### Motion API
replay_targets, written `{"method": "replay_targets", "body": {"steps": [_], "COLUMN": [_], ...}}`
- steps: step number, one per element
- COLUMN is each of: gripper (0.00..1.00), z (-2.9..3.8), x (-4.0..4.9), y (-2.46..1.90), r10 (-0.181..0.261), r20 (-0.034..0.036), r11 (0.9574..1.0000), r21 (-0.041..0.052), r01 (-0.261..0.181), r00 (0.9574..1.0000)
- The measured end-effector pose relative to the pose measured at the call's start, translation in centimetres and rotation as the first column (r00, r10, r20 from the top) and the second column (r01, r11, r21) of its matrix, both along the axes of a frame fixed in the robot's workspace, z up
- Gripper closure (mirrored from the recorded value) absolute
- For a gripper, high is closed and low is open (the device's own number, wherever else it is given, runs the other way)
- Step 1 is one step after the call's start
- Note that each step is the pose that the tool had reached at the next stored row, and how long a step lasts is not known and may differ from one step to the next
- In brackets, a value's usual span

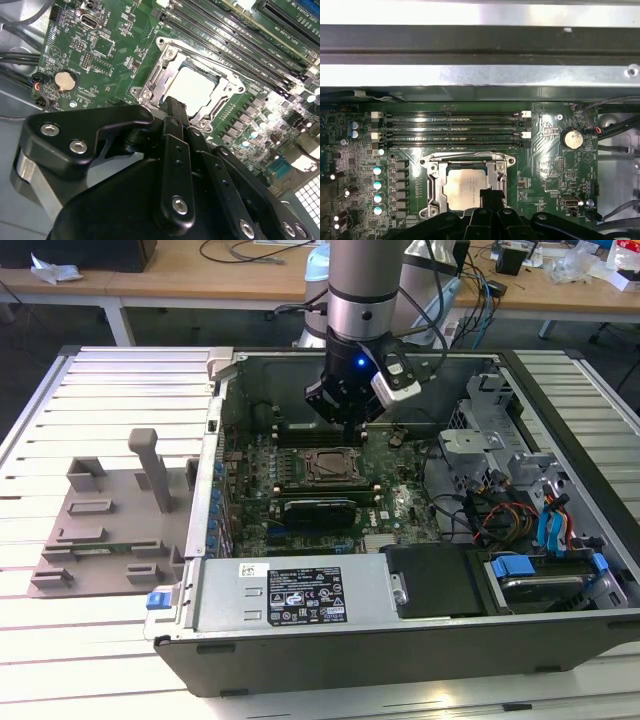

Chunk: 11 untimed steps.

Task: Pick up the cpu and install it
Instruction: 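Install the first cpu locking lever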

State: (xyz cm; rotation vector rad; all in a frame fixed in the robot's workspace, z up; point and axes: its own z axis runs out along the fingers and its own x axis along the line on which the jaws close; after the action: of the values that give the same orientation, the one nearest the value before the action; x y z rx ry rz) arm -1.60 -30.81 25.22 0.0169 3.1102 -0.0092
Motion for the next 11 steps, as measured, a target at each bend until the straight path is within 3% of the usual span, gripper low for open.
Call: {"method": "replay_targets", "body": {"steps": [11], "gripper": [0.89], "z": [1.21], "x": [0.0], "y": [0.0], "r10": [0.0], "r20": [0.0001], "r11": [1.0], "r21": [-0.0019], "r01": [0.0], "r00": [1.0]}}
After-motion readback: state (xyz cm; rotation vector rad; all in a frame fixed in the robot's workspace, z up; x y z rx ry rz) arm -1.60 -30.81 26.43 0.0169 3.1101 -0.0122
